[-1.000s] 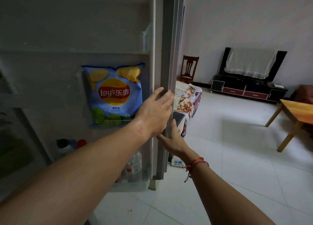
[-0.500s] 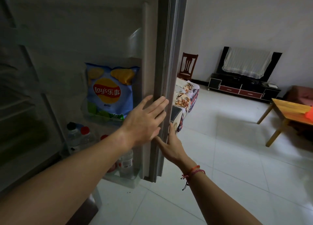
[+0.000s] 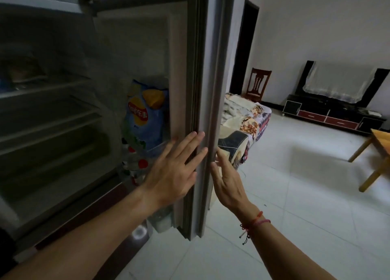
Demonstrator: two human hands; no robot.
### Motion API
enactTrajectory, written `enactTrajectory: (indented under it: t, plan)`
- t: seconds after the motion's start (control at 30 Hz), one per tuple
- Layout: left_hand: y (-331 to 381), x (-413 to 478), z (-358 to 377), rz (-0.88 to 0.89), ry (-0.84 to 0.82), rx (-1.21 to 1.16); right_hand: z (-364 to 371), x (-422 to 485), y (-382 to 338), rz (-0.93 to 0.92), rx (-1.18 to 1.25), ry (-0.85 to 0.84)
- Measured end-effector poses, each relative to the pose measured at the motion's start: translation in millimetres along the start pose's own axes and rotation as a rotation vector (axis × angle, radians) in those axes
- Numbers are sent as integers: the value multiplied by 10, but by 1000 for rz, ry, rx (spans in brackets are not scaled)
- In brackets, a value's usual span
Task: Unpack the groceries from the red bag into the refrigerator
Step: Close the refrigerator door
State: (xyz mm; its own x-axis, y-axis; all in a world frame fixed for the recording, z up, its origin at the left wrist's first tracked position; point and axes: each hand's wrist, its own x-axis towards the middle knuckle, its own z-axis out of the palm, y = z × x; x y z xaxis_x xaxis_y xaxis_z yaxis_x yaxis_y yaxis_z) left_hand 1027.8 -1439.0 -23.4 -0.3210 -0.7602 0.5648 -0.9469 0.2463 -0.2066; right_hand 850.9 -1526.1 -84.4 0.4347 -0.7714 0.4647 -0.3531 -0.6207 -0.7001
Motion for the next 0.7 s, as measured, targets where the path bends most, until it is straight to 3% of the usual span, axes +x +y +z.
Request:
enactTrajectory:
  t: [0.17, 0.7]
  plan:
    - [-73, -571, -238, -128, 42, -54, 157, 28, -485, -188, 39, 64]
    - [-449, -1888, -911, -685, 94, -141, 1234, 591, -2074, -603, 73, -125]
